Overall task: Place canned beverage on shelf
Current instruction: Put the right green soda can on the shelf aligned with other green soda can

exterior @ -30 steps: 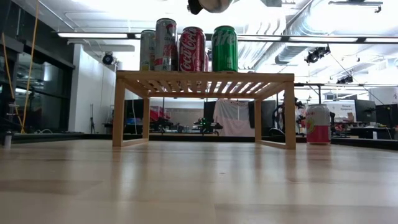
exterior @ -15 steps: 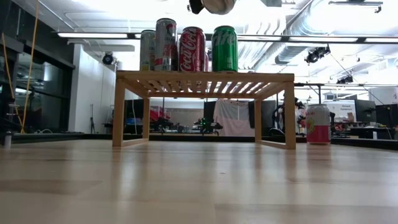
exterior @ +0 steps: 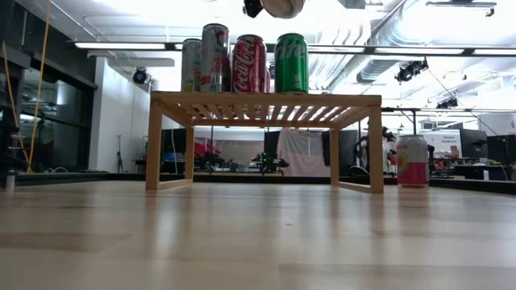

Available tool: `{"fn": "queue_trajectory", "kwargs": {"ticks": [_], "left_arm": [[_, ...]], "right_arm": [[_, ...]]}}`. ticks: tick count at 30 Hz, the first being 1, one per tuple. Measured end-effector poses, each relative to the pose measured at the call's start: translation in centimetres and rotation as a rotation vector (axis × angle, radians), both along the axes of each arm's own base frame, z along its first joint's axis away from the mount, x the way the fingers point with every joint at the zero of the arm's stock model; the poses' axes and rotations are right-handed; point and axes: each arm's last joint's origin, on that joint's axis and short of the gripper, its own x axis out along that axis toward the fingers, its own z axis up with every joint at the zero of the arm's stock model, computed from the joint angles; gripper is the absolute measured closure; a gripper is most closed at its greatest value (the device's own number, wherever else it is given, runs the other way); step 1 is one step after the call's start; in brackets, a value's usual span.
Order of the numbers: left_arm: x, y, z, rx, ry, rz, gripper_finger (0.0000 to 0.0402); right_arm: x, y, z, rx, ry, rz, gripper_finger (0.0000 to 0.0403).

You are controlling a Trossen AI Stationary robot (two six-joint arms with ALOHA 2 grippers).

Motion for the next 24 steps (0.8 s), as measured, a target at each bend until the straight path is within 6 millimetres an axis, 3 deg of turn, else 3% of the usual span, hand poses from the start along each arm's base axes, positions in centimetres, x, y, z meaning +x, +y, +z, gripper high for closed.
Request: {"fn": "queue_trajectory", "kwargs": {"ticks": [2,4,10,15,19,24], "left_arm": [[-0.3,0.3,0.2,0.02,-0.002,0.025,0.0129],[-0.6,0.6,0.2,0.023,0.018,0.038,0.0129],[-1.5,0.9,0.2,0.055,0.073,0.06,0.0129],[-2.1,0.8,-0.3,0.049,0.152,0.061,0.0129],[-3.1,0.6,0.7,0.062,0.096,0.077,0.0129],[-5.5,0.7,1.6,0.034,-0.1,0.181,0.0129]], "right_arm": [[0.1,-0.1,0.2,0.009,-0.015,-0.018,0.0042],[0.2,-0.2,0.3,0.0,-0.032,-0.026,0.0019],[-0.7,-1.0,0.9,-0.011,-0.051,-0.039,0.0047],[-2.8,-1.8,2.2,-0.092,-0.081,-0.113,0.0049],[-4.5,-1.8,2.7,-0.17,-0.062,-0.176,0.0049],[-5.7,-1.1,2.7,-0.22,-0.018,-0.185,0.0048]]}}
